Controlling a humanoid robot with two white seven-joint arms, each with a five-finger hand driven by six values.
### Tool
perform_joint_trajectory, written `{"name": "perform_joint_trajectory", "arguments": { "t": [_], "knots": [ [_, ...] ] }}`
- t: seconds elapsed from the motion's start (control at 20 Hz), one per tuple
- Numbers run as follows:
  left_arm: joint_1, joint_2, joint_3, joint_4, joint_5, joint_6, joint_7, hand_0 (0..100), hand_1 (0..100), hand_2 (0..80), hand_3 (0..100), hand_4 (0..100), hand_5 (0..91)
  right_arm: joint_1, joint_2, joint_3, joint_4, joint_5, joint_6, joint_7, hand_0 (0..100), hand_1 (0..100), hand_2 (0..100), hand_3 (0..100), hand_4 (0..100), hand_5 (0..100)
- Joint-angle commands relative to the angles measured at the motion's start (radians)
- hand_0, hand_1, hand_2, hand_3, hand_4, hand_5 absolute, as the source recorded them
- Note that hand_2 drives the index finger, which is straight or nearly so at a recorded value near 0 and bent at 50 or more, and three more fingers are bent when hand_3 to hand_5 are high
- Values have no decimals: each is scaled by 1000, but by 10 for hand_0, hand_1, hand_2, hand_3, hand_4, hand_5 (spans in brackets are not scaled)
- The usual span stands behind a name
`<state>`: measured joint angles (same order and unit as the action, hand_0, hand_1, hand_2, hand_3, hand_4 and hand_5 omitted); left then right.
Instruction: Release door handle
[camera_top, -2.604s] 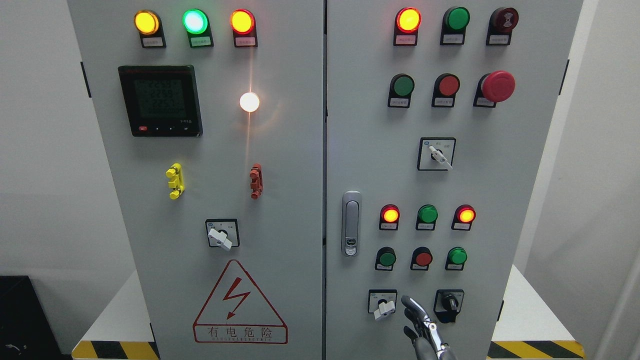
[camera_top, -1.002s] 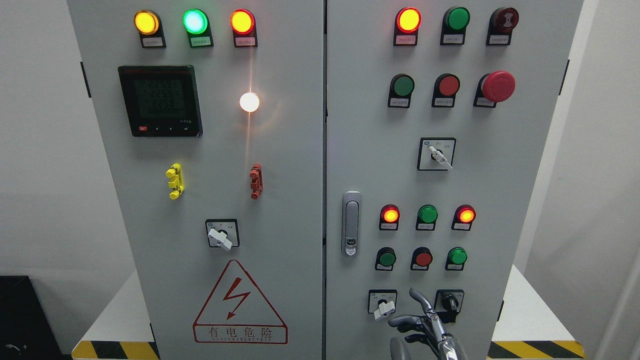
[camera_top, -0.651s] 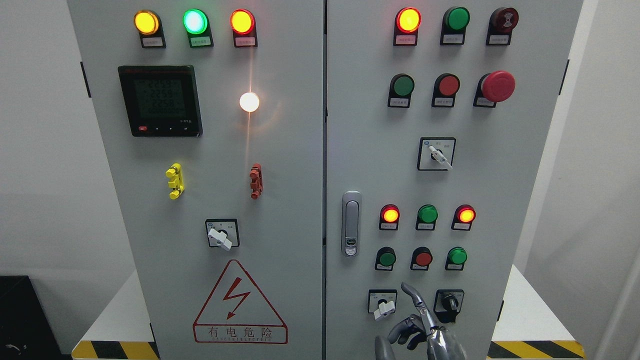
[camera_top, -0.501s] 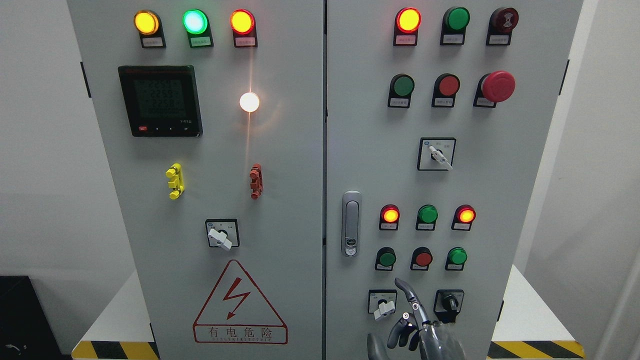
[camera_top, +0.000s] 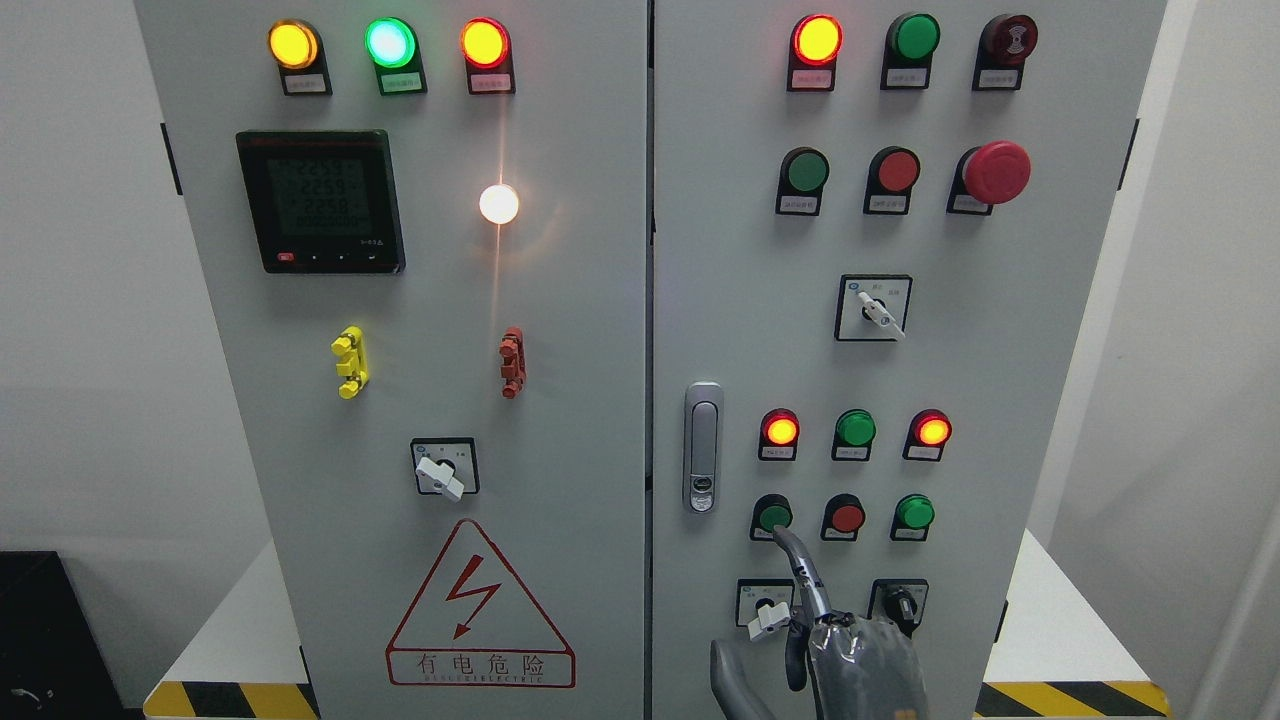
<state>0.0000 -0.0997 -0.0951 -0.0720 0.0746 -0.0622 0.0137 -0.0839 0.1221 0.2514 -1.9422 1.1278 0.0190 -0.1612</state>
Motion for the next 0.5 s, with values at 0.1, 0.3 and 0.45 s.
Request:
{"name": "perform_joint_trajectory", "arguments": {
  "t": [0.1,0.3,0.45],
  "knots": [
    [17,0,0,0,-1,-1,0,120,556,0,0,0,0,-36,-1,55,115,188,1,-29,381,215,42,1000,1000,1000],
    [17,0,0,0,1,-1,0,120,556,0,0,0,0,-37,1,68,138,271,2,-57,379,216,38,1000,1000,1000],
    [17,0,0,0,1,-1,0,120,556,0,0,0,0,-54,2,68,152,314,2,-60,378,219,36,1000,1000,1000]
  ]
}}
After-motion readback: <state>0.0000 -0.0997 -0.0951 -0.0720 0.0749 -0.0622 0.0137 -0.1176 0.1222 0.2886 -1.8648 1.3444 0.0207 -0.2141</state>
